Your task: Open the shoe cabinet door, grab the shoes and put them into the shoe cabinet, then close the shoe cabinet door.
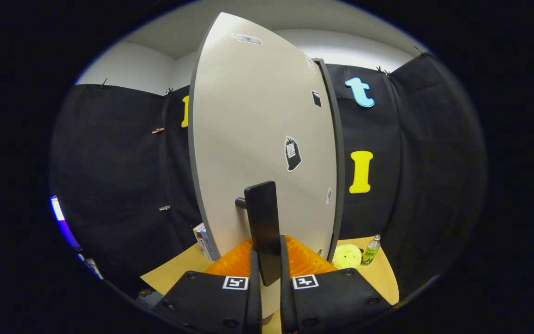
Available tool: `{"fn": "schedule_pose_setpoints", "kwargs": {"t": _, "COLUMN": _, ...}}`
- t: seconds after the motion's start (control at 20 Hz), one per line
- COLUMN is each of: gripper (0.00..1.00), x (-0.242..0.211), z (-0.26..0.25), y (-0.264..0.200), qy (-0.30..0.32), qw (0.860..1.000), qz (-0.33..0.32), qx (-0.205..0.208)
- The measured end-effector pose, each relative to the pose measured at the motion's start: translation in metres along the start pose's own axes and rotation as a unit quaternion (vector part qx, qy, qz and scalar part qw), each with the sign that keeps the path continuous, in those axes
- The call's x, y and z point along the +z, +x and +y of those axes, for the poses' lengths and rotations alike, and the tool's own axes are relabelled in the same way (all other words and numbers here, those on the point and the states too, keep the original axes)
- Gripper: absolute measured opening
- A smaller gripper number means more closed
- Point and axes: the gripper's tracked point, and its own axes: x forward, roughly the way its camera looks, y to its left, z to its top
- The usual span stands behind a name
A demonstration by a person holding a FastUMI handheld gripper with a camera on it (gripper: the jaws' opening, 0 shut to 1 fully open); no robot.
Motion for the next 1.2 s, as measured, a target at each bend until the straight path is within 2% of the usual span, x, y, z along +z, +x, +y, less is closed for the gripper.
{"fn": "schedule_pose_setpoints", "kwargs": {"t": 0.25, "gripper": 0.19, "x": 0.001, "z": -0.013, "y": -0.007, "qy": 0.013, "qw": 0.999, "qz": -0.003, "qx": -0.044}}
{"fn": "schedule_pose_setpoints", "kwargs": {"t": 0.4, "gripper": 0.19, "x": 0.004, "z": -0.012, "y": -0.013, "qy": 0.014, "qw": 0.998, "qz": -0.014, "qx": -0.051}}
{"fn": "schedule_pose_setpoints", "kwargs": {"t": 0.75, "gripper": 0.17, "x": 0.0, "z": -0.021, "y": -0.043, "qy": 0.005, "qw": 0.994, "qz": -0.04, "qx": -0.103}}
{"fn": "schedule_pose_setpoints", "kwargs": {"t": 0.8, "gripper": 0.12, "x": 0.0, "z": -0.02, "y": -0.043, "qy": 0.005, "qw": 0.994, "qz": -0.044, "qx": -0.096}}
{"fn": "schedule_pose_setpoints", "kwargs": {"t": 1.0, "gripper": 0.13, "x": -0.005, "z": -0.018, "y": -0.044, "qy": 0.004, "qw": 0.995, "qz": -0.038, "qx": -0.092}}
{"fn": "schedule_pose_setpoints", "kwargs": {"t": 1.2, "gripper": 0.14, "x": -0.016, "z": -0.002, "y": -0.05, "qy": 0.002, "qw": 0.997, "qz": -0.027, "qx": -0.068}}
